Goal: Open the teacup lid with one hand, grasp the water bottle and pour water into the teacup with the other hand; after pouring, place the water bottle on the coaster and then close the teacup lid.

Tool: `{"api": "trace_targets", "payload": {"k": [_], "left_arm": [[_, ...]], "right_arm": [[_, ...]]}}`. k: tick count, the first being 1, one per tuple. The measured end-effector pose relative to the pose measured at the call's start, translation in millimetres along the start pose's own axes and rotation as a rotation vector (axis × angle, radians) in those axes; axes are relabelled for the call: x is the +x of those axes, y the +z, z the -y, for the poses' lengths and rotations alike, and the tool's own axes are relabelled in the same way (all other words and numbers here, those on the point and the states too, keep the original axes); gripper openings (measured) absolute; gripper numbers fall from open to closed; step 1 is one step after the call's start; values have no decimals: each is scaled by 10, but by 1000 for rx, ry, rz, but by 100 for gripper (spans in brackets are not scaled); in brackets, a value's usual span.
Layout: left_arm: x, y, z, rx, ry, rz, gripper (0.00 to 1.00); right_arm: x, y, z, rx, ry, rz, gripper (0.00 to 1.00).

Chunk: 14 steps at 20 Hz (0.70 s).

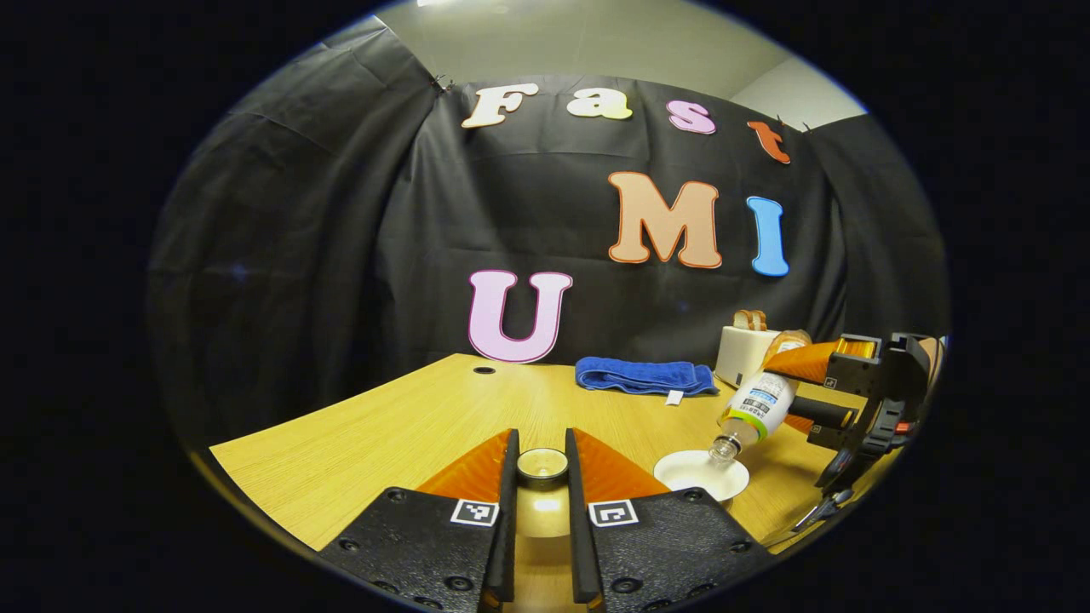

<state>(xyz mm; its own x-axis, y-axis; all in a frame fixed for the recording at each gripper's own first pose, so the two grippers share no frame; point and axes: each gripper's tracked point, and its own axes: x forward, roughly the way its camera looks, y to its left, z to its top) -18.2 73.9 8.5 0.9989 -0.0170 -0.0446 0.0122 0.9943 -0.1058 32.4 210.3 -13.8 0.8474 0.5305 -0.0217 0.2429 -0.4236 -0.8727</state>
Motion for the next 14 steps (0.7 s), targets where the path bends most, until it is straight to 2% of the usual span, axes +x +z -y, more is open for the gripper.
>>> {"api": "trace_targets", "payload": {"k": [5,7,8,14], "left_arm": [[5,27,64,1,-8,1,24],[13,63,89,7,-9,3,24],[16,68,106,12,-8,4,24],[95,188,262,26,-25,22,24]], "right_arm": [[-2,-20,-85,124,26,-17,68],[-3,-57,-148,217,44,-35,68],[-6,-58,-184,268,50,-39,65],[-126,90,-233,559,76,-29,66]]}}
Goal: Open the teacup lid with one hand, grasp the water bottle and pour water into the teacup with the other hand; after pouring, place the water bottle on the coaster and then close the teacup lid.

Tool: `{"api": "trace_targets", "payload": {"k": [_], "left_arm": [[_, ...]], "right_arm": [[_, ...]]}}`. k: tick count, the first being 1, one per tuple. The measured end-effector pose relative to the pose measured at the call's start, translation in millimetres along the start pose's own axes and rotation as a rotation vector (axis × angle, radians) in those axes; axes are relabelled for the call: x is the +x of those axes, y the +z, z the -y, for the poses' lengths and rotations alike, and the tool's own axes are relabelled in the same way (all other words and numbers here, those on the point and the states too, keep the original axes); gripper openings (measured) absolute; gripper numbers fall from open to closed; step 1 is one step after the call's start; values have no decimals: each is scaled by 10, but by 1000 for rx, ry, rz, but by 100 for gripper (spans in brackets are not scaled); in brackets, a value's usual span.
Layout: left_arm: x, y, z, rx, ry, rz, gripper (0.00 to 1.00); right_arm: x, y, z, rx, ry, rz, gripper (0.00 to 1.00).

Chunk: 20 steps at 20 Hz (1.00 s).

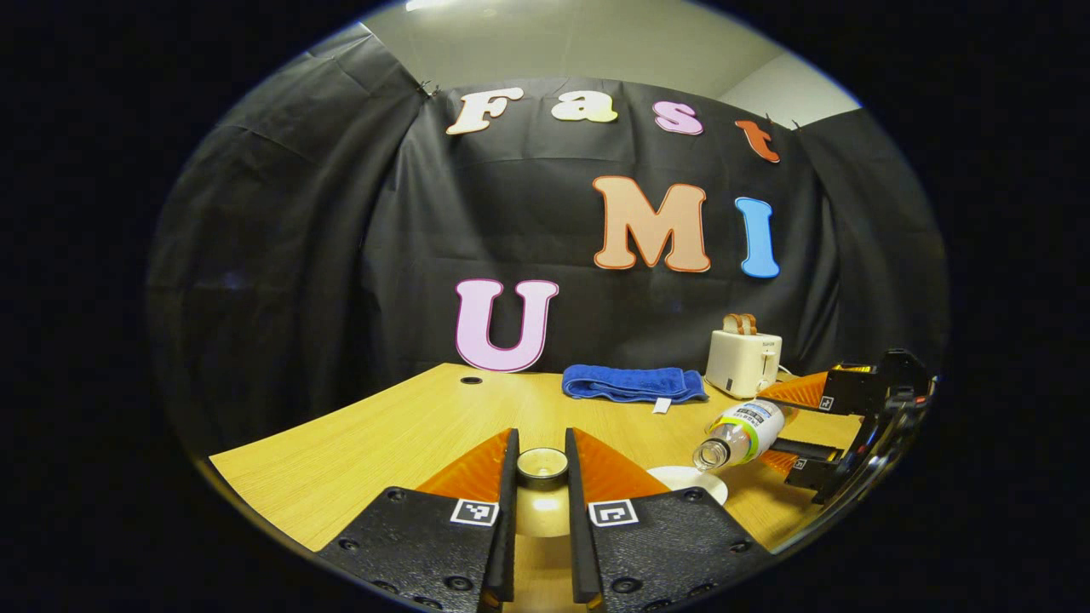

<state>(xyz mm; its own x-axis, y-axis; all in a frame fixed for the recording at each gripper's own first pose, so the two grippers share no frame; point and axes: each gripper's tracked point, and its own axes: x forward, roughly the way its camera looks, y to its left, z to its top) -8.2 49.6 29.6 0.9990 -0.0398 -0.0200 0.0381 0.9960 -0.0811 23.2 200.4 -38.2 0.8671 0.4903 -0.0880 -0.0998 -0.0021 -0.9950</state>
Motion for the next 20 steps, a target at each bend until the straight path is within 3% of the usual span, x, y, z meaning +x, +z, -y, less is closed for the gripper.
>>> {"api": "trace_targets", "payload": {"k": [4,5,7,9,10,11,13,20], "left_arm": [[27,71,68,8,-9,13,24],[29,100,59,9,-6,17,24],[25,123,26,22,8,26,24],[25,144,38,29,4,31,24],[19,155,55,31,-1,33,24],[19,164,72,31,-5,35,24],[31,167,95,26,-12,35,24],[85,81,202,-1,-35,9,24]], "right_arm": [[-124,118,-34,229,63,13,65],[-108,134,-37,262,79,5,70],[-98,112,-52,357,99,-1,64],[-73,74,-81,446,121,-2,71],[-77,64,-87,489,130,-6,65],[-75,54,-101,539,137,-12,71],[-84,40,-128,628,154,-20,65],[-111,-9,-78,962,198,-37,66]]}}
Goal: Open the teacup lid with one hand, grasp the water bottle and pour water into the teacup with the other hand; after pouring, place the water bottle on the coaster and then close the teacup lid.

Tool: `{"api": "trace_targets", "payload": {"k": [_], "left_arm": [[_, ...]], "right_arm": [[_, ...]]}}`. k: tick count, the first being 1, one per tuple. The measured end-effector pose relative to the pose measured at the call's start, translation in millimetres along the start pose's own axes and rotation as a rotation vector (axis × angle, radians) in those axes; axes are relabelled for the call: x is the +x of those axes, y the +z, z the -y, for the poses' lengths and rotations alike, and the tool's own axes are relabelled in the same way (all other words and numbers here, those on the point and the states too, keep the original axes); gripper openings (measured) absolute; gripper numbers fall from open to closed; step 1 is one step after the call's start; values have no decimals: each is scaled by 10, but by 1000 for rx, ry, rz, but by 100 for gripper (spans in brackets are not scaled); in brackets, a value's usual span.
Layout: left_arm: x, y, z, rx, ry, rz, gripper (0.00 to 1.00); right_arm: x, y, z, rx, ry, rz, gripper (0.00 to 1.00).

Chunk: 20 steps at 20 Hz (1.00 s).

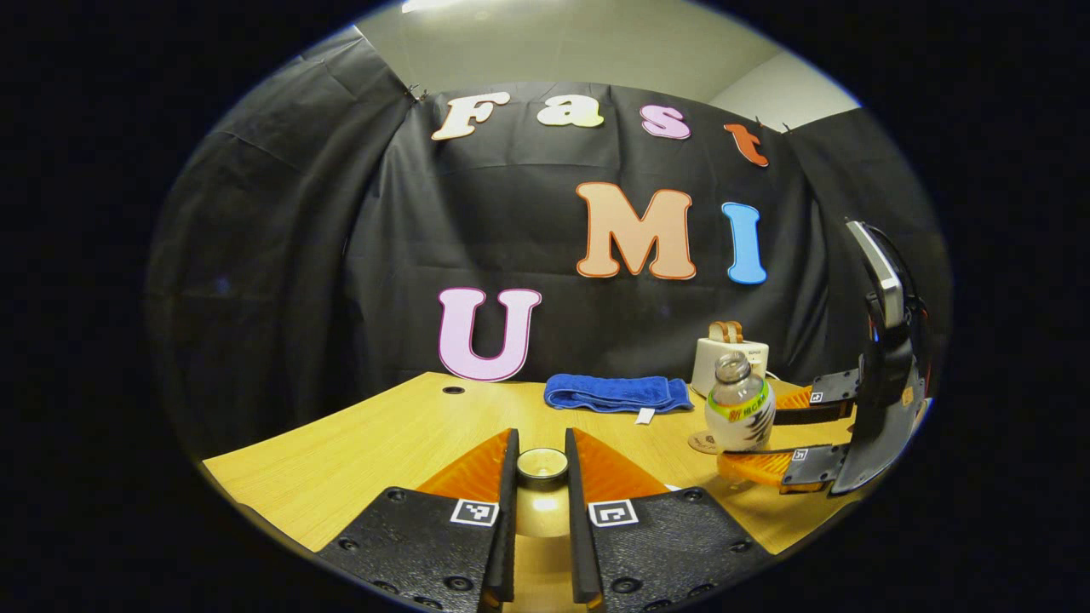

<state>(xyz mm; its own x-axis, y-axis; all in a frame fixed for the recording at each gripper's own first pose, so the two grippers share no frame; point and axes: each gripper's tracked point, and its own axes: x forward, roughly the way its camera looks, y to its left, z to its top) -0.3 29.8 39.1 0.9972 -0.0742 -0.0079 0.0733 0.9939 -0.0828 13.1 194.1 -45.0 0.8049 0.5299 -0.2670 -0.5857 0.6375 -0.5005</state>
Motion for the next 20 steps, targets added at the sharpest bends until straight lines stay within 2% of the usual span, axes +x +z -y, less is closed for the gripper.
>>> {"api": "trace_targets", "payload": {"k": [6,9,15,17,20], "left_arm": [[15,-37,64,-7,-15,-9,24],[21,-54,78,-11,-28,-18,24],[17,-127,120,-30,-47,-33,24],[2,-128,135,-31,-48,-32,24],[-9,-144,119,-30,-53,-31,24]], "right_arm": [[184,39,306,259,-24,4,71],[304,14,511,306,-64,22,65],[521,-119,825,398,-140,37,66],[612,-209,975,434,-179,37,70],[697,-357,1152,483,-229,20,67]]}}
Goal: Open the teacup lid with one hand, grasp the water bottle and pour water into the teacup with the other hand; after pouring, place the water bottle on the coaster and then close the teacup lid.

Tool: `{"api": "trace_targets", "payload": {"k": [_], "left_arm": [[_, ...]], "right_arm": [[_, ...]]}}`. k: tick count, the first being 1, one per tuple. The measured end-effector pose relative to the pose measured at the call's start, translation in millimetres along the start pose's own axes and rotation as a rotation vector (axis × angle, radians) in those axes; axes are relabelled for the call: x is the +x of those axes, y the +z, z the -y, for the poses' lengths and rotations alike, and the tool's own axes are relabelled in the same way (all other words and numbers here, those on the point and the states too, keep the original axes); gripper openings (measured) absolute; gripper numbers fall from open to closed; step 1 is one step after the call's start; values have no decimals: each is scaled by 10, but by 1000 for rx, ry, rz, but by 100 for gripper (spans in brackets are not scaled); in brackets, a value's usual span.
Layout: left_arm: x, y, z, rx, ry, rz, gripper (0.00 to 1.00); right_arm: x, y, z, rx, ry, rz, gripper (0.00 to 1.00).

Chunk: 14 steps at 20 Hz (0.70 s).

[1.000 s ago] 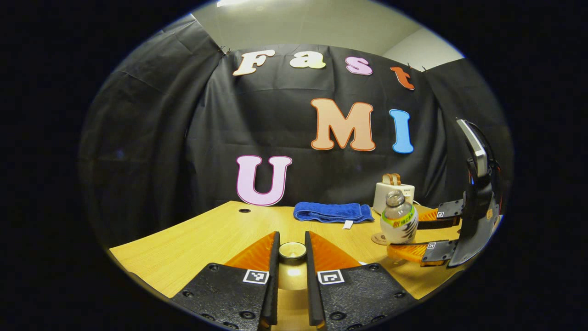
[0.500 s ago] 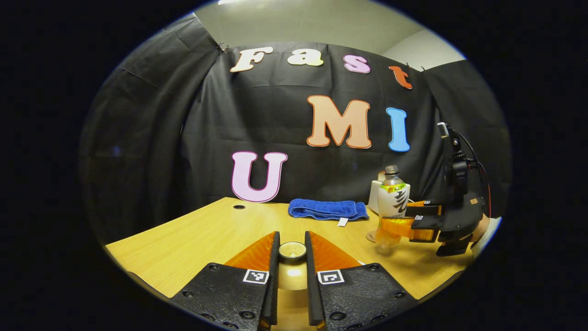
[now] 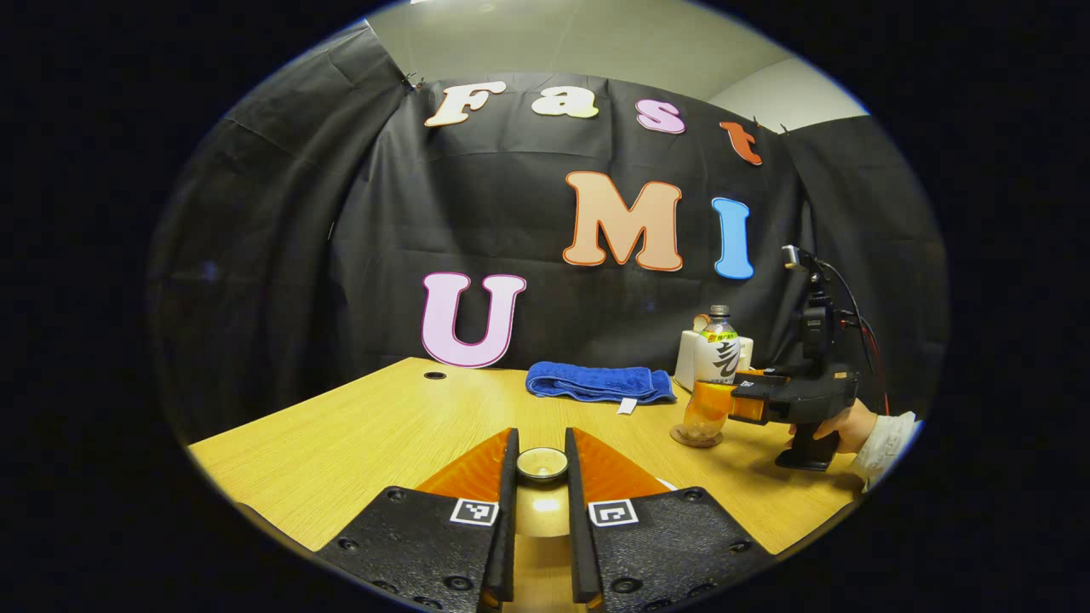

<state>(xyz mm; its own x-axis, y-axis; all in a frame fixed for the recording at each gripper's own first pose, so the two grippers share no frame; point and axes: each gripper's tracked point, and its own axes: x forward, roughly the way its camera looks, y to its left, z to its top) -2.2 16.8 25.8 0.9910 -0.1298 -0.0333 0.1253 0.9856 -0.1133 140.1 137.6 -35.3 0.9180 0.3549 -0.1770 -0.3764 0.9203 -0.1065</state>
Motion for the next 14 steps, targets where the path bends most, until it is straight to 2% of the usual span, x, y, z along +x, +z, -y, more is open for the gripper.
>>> {"api": "trace_targets", "payload": {"k": [7,14], "left_arm": [[-8,-10,-35,2,5,0,24],[-2,-30,-5,-5,-1,-6,24]], "right_arm": [[193,-124,261,89,-61,-25,68],[224,-172,257,52,-61,-16,70]]}}
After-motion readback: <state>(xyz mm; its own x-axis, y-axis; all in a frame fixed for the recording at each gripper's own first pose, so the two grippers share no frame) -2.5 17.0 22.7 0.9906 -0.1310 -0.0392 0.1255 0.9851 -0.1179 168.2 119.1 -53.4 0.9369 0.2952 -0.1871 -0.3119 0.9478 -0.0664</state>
